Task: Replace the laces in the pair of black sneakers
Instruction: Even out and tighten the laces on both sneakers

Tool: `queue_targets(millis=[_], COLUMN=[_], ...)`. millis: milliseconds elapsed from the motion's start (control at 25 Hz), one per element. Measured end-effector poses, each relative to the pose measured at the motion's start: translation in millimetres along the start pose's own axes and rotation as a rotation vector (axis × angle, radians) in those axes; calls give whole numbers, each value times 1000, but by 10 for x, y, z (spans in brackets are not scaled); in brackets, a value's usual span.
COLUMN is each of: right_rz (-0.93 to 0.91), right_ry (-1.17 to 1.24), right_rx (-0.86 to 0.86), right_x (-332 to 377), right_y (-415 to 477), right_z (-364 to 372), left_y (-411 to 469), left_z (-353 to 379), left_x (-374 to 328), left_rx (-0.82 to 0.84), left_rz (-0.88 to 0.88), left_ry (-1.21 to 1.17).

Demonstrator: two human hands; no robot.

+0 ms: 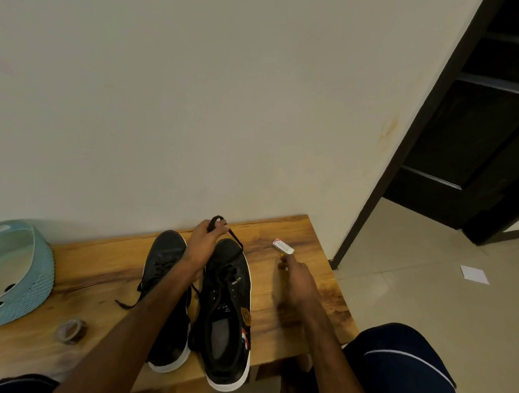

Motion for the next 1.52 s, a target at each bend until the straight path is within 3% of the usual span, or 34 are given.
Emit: queue_targets(millis=[200, 400, 480, 640, 800, 920, 1080, 1160, 1280, 1360, 1520], right_rz=[65, -45, -167, -273, -108, -29, 137, 104, -36, -66, -321], right_ry=[71, 118, 252, 399, 550, 481, 701, 657, 471, 744, 1724], right_rx=[-42, -250, -215, 101, -24, -135, -25, 37, -203, -340, -331], right_x=[-87, 192, 479, 850, 773, 767, 715, 736, 781, 764, 572], right_y=[-54, -239, -358, -567, -593, -615, -654, -683, -806, -979, -1339], right_z=[-35, -318, -299, 51, 174, 98, 126, 84, -503, -1000, -2109], left_y=[-83, -605, -738, -857, -1040, -1139, -1187, -1270, -1392, -1379, -1361], left_z=[104, -30, -143, -238, -365, -306, -227, -118, -3, -17, -59], left_x=[-375, -344, -336, -233, 40, 176, 252, 286, 349, 369, 378], left_rx=[188, 446, 415, 283, -5, -116, -115, -79, -54, -47, -67], left_rz=[77, 174, 202, 266, 252, 279, 190, 178, 204, 175, 143], left_ry=[-56, 407, 480, 786, 1094, 1128, 1345, 1410, 1475, 1490, 1535])
Point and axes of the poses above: each hand's wrist, its own y-axis towards the middle knuckle, its own z-axis out of the palm, x = y × z, the point moved 9 cm from there along y, towards the middle knuckle, and after that the axes turned 11 degrees about -y, right-handed, at the moved point
